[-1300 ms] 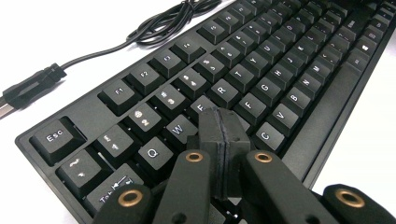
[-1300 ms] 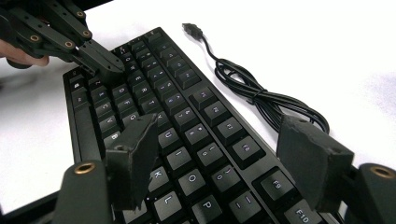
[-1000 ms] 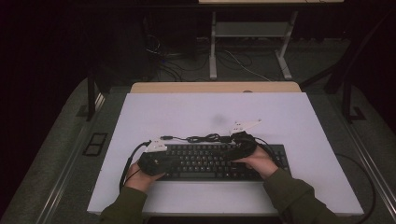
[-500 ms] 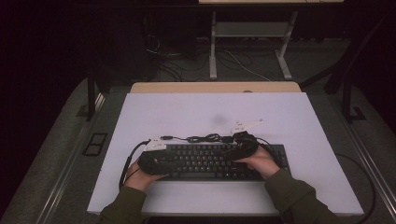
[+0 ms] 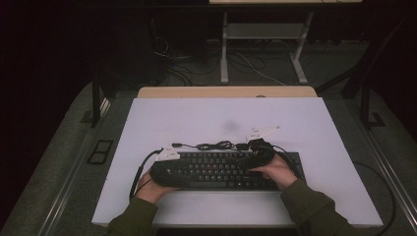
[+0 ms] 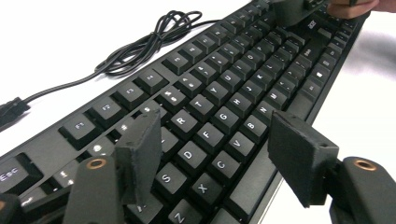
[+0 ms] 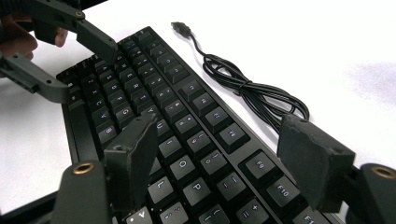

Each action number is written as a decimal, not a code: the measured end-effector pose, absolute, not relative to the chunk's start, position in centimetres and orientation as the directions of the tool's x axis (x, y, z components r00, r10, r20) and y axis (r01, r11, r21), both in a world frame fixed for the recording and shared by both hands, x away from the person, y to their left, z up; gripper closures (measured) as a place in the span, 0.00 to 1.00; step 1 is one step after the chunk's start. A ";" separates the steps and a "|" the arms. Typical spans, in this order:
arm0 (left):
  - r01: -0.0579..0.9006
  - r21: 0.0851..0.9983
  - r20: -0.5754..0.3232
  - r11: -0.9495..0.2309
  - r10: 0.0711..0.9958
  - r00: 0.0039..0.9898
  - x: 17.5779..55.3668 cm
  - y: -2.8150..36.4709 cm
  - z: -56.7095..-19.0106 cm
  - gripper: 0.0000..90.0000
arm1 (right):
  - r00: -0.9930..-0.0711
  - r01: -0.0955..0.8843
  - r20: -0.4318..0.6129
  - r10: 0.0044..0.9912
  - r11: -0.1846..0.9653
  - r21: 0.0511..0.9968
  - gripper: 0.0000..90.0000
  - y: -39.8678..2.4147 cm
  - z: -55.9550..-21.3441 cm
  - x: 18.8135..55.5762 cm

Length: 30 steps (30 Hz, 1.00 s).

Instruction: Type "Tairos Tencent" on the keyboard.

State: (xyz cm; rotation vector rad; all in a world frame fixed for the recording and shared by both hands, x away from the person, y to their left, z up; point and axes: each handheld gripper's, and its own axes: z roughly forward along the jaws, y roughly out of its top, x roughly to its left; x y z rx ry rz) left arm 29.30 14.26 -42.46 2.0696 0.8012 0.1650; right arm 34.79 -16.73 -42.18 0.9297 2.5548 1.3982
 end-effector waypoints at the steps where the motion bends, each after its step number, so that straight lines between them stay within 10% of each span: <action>1: 0.475 0.782 -0.172 -0.403 0.593 0.787 29.3 14.2 -42.4 0.37 | -0.812 0.469 0.207 0.546 0.398 0.788 0.32 -16.8 -42.2 34.8; 9: 0.459 0.785 -0.176 -0.417 0.560 0.809 28.7 13.5 -42.5 0.43 | -0.810 0.473 0.211 0.547 0.396 0.787 0.32 -16.7 -42.2 34.8; 25: 0.442 0.764 -0.166 -0.470 0.519 0.838 28.2 12.6 -42.9 0.96 | -0.812 0.468 0.208 0.545 0.397 0.789 0.32 -16.7 -42.2 34.8; 30: 0.437 0.749 -0.162 -0.499 0.502 0.850 28.2 12.4 -43.2 0.99 | -0.814 0.465 0.205 0.543 0.399 0.790 0.32 -16.7 -42.2 34.8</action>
